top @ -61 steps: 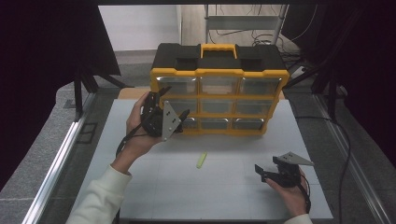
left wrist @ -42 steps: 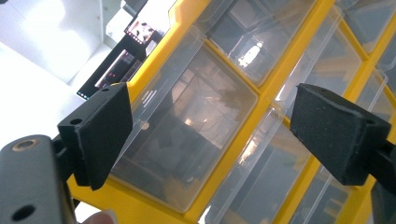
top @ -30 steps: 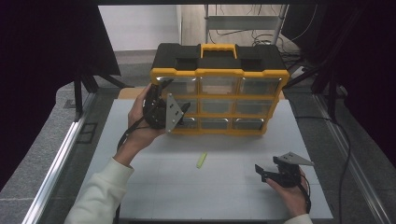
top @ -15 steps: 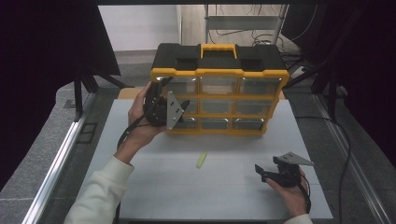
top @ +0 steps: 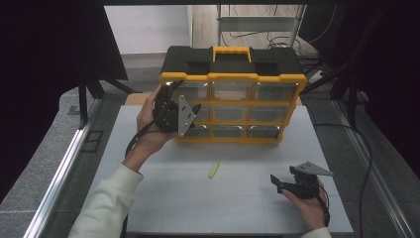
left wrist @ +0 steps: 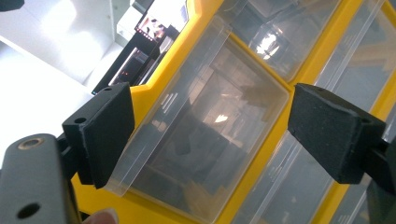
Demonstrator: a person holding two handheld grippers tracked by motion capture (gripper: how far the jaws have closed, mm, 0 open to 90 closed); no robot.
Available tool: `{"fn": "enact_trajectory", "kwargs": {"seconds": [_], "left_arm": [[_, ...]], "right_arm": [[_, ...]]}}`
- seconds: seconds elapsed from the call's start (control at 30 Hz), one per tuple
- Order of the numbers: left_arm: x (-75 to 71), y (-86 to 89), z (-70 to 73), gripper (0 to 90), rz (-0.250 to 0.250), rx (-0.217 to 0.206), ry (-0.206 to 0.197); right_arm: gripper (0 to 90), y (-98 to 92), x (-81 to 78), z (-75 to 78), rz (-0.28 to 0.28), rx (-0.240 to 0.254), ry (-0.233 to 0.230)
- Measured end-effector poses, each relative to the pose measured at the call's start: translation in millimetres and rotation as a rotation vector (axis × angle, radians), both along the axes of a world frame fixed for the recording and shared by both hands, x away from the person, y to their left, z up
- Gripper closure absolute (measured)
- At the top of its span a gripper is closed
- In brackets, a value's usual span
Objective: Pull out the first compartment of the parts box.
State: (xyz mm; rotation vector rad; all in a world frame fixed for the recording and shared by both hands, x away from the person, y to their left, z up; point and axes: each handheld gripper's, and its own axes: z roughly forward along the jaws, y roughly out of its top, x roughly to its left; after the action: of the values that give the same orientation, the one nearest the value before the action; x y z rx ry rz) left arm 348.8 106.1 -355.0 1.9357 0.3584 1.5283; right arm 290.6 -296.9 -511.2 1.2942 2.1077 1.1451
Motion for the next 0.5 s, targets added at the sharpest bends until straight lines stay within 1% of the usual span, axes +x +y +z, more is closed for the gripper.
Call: {"fn": "enact_trajectory", "kwargs": {"seconds": [0.07, 0.1, 0.17, 0.2, 0.33, 0.37, 0.4, 0.5], "left_arm": [[0.6, 0.1, 0.0, 15.5, 0.002, 0.000, 0.000], [0.8, -0.1, -0.6, 15.6, 0.002, -0.008, 0.002], [1.6, 0.2, -0.6, 15.8, 0.004, -0.007, 0.001], [2.1, 0.7, 0.0, 15.9, 0.003, 0.004, -0.002], [3.6, 1.0, -0.7, 16.1, 0.006, 0.005, 0.000], [4.1, 0.7, -1.5, 16.1, 0.006, -0.003, 0.001], [4.5, 1.0, -1.1, 16.1, 0.007, 0.005, 0.000], [5.5, 0.9, -1.3, 16.4, 0.008, 0.006, 0.000]], "right_arm": [[16.3, -0.1, 0.0, 0.0, 0.000, 0.000, 0.000], [16.3, -0.1, 0.0, 0.0, -0.001, 0.001, 0.000], [16.3, -0.1, 0.0, 0.0, -0.001, 0.000, 0.000], [16.3, -0.1, 0.0, 0.0, -0.001, 0.000, 0.001], [16.3, -0.1, 0.1, -0.1, -0.001, 0.000, 0.000], [16.3, -0.1, 0.1, -0.1, -0.002, 0.002, 0.001], [16.3, -0.1, 0.1, -0.1, -0.002, 0.002, 0.001], [16.3, -0.2, 0.1, 0.0, -0.001, 0.001, 0.000]]}}
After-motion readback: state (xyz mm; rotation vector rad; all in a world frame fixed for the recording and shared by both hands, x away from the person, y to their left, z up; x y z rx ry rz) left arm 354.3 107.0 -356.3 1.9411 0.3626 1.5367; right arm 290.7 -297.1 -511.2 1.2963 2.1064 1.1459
